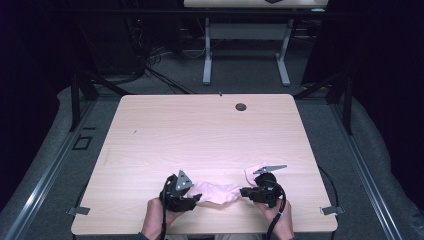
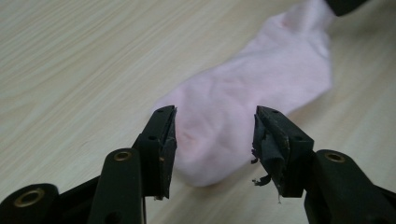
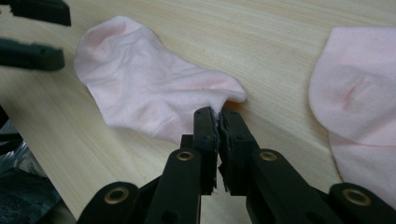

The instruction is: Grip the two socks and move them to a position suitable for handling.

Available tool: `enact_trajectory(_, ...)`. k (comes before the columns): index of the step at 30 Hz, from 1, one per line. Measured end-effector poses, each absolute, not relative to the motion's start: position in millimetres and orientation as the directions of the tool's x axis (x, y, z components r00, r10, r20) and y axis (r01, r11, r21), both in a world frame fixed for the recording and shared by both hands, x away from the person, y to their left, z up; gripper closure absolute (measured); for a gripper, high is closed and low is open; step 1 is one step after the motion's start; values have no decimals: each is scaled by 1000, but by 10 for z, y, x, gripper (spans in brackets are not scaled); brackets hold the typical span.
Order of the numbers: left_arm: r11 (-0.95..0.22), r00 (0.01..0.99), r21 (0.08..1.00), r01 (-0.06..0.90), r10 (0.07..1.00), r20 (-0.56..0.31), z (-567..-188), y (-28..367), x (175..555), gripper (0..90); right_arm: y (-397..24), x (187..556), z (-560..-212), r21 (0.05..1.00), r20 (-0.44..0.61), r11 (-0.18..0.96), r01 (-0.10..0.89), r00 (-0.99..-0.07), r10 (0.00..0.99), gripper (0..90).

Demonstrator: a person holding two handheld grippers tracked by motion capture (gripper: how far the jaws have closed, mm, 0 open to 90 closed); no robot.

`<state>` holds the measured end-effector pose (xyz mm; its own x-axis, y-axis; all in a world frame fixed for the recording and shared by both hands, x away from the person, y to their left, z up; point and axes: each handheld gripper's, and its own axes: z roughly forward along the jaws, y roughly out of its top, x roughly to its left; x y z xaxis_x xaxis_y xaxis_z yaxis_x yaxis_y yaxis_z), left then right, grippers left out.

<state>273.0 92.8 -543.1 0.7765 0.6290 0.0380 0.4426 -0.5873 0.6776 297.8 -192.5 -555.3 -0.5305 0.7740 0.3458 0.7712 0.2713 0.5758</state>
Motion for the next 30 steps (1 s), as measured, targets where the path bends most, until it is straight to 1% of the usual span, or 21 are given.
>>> enact_trajectory(1,-619,800,667,414,598,59,-5441,852,2690,457,-1931,2981,-5554,577,351,260,774,-523,776,854)
enact_trajectory(2,-629,802,663,406,593,72,-5462,803,2675,442,-1938,2992,-5555,570,360,254,781,-515,777,853)
enact_trajectory(4,-652,824,647,395,563,65,-5520,703,2668,424,-1946,3000,-5554,568,368,247,785,-511,777,853)
enact_trajectory(5,-666,819,635,391,567,90,-5553,645,2668,419,-1941,3004,-5554,565,370,242,789,-505,780,853)
enact_trajectory(7,-675,823,628,386,559,95,-5593,588,2686,448,-1940,3015,-5552,565,370,244,788,-507,779,853)
enact_trajectory(8,-678,817,625,386,566,110,-5610,560,2696,478,-1939,3022,-5555,561,368,245,791,-504,782,851)
enact_trajectory(10,-676,826,631,381,556,98,-5629,532,2726,600,-1947,3038,-5561,556,376,243,795,-501,779,843)
enact_trajectory(12,-673,828,635,380,553,90,-5635,517,2749,742,-1951,3046,-5565,559,367,245,792,-502,783,823)
enact_trajectory(14,-657,824,644,391,562,73,-5626,519,2770,850,-1949,3035,-5561,571,357,252,782,-512,781,785)
enact_trajectory(15,-643,822,649,405,567,49,-5612,525,2784,875,-1945,3021,-5556,579,339,263,772,-521,784,754)
enact_trajectory(19,-575,797,670,470,603,-41,-5487,566,2861,884,-1910,2897,-5490,619,264,302,725,-554,790,611)
enact_trajectory(24,-540,773,677,499,631,-66,-5343,553,2924,884,-1795,2641,-5373,704,165,337,625,-605,779,463)
enact_trajectory(26,-536,771,674,508,631,-79,-5294,538,2946,884,-1677,2552,-5358,723,113,370,583,-629,770,405)
enact_trajectory(27,-531,767,678,508,637,-76,-5269,522,2954,884,-1611,2523,-5361,728,93,391,564,-645,758,393)
enact_trajectory(28,-532,768,678,507,635,-76,-5256,516,2961,884,-1519,2499,-5386,733,53,413,540,-651,757,367)
enact_trajectory(30,-523,769,682,511,633,-91,-5223,513,2974,884,-1408,2515,-5455,727,14,442,526,-655,756,337)
